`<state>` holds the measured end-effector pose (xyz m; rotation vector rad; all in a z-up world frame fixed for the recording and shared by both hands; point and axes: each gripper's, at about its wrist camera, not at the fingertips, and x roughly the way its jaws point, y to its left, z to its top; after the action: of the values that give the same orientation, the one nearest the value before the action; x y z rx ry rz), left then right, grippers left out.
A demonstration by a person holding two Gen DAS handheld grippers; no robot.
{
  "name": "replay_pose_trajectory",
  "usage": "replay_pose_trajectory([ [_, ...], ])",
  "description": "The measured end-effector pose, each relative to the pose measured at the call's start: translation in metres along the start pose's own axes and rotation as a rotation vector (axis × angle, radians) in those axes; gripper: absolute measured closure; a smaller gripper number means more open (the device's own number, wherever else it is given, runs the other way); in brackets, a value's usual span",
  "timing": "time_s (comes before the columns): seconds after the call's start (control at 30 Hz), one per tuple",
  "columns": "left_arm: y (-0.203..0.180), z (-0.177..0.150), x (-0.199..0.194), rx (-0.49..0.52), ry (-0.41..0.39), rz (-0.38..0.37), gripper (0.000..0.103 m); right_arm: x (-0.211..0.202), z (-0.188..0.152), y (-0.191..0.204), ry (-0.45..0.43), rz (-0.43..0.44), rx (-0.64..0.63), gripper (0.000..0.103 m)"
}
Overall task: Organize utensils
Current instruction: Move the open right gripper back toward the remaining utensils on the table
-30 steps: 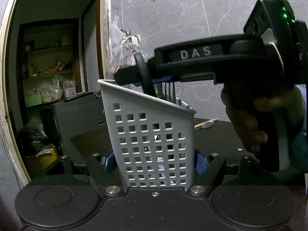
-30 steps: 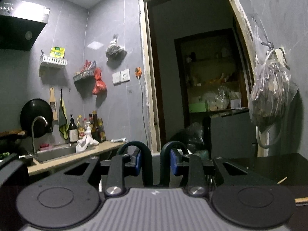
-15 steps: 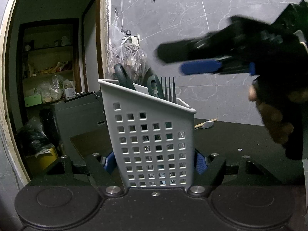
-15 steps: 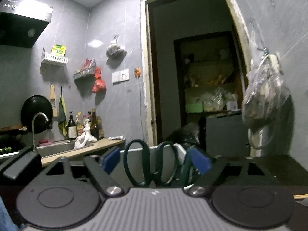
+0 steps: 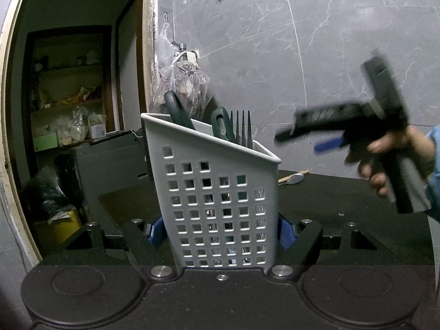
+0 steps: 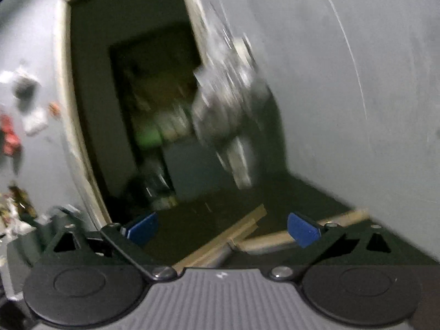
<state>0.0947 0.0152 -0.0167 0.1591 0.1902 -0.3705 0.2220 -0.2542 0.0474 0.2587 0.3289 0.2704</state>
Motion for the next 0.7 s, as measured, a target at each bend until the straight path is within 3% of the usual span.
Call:
replay_pose_trajectory([
  [0.17, 0.001, 0.001, -0.002, 0.004, 0.001, 0.0, 0.025, 0.06, -0.014, -0.016, 0.234, -0.053, 0.073, 0.0],
  [0.3, 0.001, 0.001, -0.002, 0.005, 0.002, 0.001, 0.025, 0.092, -0.021, -0.017, 0.335, -0.077, 0.094, 0.0],
  [0.47, 0.001, 0.001, -0.001, 0.006, 0.003, 0.001, 0.025, 0.12, -0.025, -0.008, 0.39, -0.097, 0.06, 0.001],
  [0.7, 0.001, 0.002, -0.001, 0.006, 0.003, 0.002, 0.025, 0.134, -0.025, 0.0, 0.379, -0.123, 0.025, 0.0],
])
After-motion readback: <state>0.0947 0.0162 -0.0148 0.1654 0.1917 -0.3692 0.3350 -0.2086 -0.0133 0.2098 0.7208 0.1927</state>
